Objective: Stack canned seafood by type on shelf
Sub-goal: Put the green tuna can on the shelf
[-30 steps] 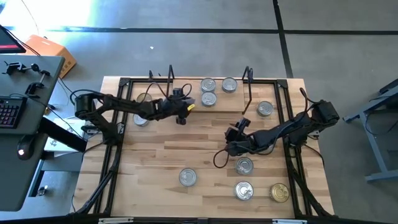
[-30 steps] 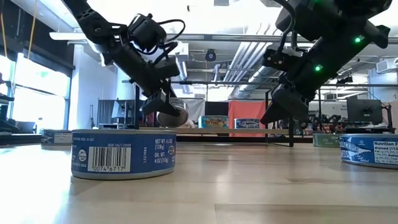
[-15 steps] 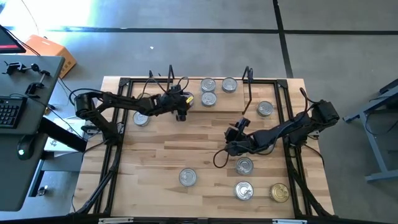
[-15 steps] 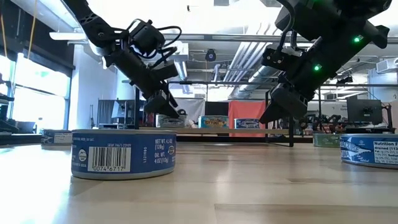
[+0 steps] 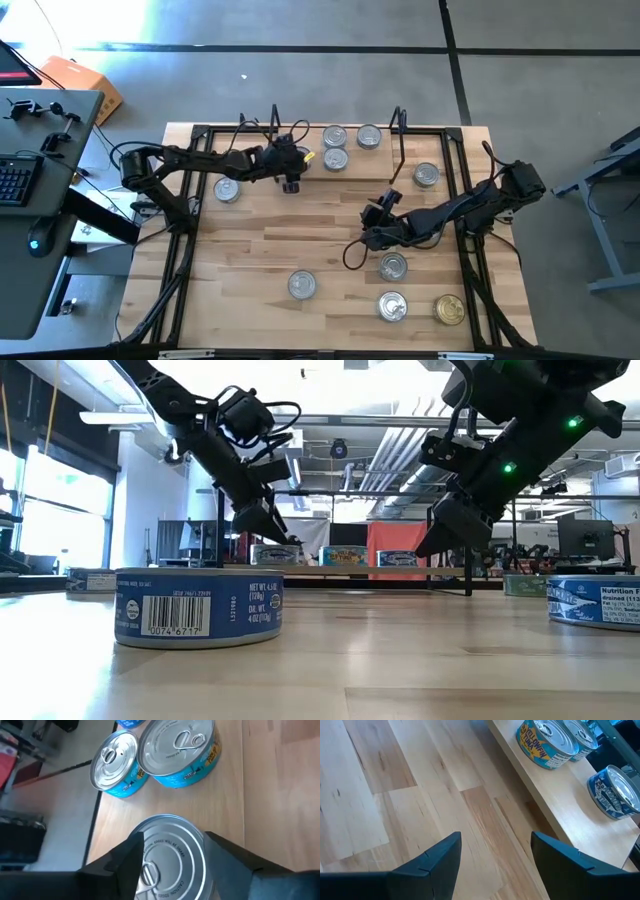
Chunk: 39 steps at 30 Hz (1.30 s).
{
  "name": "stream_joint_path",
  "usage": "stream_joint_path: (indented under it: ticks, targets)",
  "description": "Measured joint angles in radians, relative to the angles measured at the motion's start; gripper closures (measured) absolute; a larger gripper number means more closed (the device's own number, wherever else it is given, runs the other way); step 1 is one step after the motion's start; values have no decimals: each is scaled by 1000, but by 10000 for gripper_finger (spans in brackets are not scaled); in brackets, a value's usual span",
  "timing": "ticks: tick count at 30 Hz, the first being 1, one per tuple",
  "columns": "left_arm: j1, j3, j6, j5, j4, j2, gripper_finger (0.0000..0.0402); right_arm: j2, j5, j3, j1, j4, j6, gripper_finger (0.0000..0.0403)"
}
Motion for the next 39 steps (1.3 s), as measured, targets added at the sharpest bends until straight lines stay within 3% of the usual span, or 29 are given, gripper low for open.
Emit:
stream_joint_path:
  ticks: [6,15,22,26,33,39]
  targets:
    - [33,0,85,-6,3,0,215,0,0,0,0,0,0,171]
    - [13,11,61,-71,13,-18,216,0,0,0,0,0,0,171]
    - [-35,57,-47,32,-89,-21,224,0,0,0,0,2,2,171]
    - [-42,76,-163,54,-177,-21,263,0,0,0,0,5,0,171]
    - [-10,85,-237,109,-260,-13,386,0,0,0,-5,29,-29,171]
    - [48,87,-185,106,-218,38,385,0,0,0,-27,54,-50,171]
